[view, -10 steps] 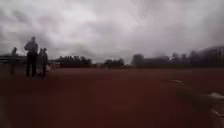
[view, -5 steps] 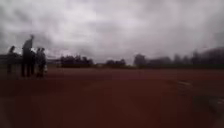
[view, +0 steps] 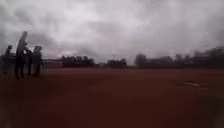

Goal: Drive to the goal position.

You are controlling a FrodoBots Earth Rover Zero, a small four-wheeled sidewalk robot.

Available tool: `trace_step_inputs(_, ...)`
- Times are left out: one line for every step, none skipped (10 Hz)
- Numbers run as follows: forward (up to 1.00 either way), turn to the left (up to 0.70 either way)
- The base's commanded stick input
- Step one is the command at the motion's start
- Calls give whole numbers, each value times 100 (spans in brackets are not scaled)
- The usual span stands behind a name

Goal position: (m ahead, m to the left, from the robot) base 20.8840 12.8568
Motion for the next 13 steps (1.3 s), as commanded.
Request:
trace_step_inputs(85,0)
trace_step_inputs(85,8)
trace_step_inputs(85,27)
trace_step_inputs(85,34)
trace_step_inputs(85,34)
trace_step_inputs(85,0)
trace_step_inputs(85,0)
trace_step_inputs(85,0)
trace_step_inputs(85,0)
trace_step_inputs(85,0)
trace_step_inputs(85,0)
trace_step_inputs(85,0)
trace_step_inputs(85,0)
